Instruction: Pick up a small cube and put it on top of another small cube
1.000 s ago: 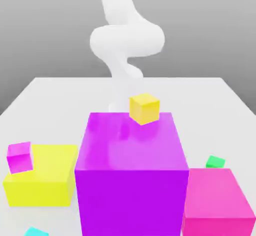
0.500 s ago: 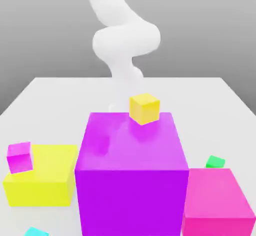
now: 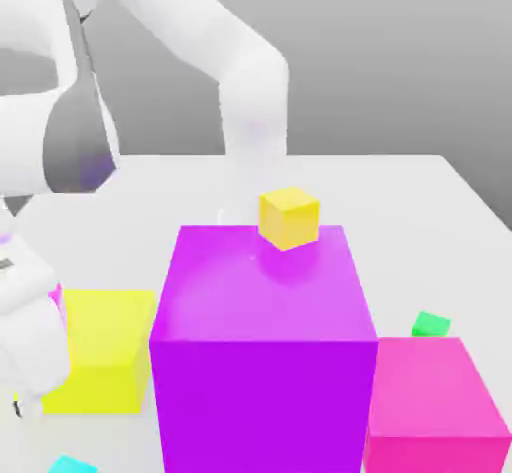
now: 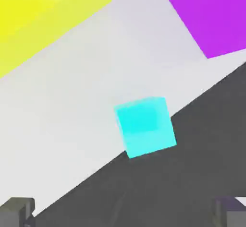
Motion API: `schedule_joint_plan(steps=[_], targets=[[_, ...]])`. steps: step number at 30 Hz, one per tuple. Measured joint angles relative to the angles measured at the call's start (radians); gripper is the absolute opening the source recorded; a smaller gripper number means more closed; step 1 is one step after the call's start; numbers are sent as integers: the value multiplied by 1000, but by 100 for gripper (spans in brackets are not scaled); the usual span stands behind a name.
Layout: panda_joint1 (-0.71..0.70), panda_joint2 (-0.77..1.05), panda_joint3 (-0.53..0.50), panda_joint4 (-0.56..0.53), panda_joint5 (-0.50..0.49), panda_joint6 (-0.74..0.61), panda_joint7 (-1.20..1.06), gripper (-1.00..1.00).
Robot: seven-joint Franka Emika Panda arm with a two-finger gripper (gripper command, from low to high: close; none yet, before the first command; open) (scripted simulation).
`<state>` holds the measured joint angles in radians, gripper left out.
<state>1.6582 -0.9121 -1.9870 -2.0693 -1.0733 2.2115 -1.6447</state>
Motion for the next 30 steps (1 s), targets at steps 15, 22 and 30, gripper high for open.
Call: schedule_joint_plan(steps=[15,22,30], targets=[[-20,-14,29,-9,-25,-22,-7,-100],[-483,45,509,-147,163,-99,63,-100],[-800,-70,985,-272,284,-279,288,-100]])
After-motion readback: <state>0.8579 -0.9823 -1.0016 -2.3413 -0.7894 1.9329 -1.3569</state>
